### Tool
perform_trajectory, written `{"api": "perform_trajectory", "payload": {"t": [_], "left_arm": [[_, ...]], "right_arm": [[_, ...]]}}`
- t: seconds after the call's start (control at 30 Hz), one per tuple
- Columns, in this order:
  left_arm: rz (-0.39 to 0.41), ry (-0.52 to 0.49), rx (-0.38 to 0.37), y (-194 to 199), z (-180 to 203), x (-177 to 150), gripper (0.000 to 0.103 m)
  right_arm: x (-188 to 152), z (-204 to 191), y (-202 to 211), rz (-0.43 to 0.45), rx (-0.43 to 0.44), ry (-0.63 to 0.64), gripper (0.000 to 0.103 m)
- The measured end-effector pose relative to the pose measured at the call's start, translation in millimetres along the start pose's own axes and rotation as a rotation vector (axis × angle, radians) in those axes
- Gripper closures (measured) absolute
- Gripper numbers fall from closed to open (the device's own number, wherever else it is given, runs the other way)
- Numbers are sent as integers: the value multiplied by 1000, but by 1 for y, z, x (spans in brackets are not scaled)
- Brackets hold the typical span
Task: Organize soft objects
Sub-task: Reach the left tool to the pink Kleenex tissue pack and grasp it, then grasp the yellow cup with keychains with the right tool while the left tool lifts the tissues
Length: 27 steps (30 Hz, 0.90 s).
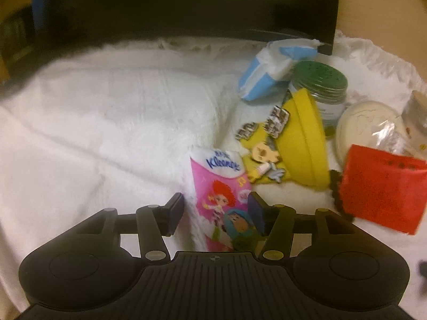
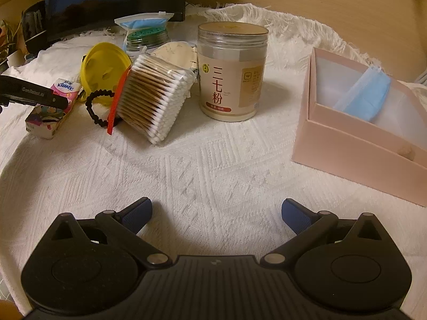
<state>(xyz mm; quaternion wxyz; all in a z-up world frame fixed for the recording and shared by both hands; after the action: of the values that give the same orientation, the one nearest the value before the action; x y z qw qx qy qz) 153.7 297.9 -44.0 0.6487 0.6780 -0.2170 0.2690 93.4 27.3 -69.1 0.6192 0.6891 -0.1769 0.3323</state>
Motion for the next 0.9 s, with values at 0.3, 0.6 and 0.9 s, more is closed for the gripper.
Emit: {"api": "perform_trajectory", "payload": {"t": [0.3,0.6,0.9], "left_arm": [[7,109,-92,-2,-1,-5,46],[9,278,-216,27,-38,-11,80],[75,319,-231,44,-83,0,81]], "right_arm": [[13,-5,6,-1,-1,85,16],[131,-112,40,230,208,243,34],[171,-190,-84,-86,263,177,94]]}}
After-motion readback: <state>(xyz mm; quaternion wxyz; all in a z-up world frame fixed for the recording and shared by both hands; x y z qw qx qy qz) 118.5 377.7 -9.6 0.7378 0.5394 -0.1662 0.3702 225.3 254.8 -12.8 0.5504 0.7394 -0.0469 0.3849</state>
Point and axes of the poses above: each gripper's, at about its wrist camera, not at the fingertips, and y roughly against the way its jaws point, z to its right, x to its top, the point moved 10 cm from there along -y, roughly the way its jaws point, and after that the axes turned 1 degree about -y, right-handed, at the moved point
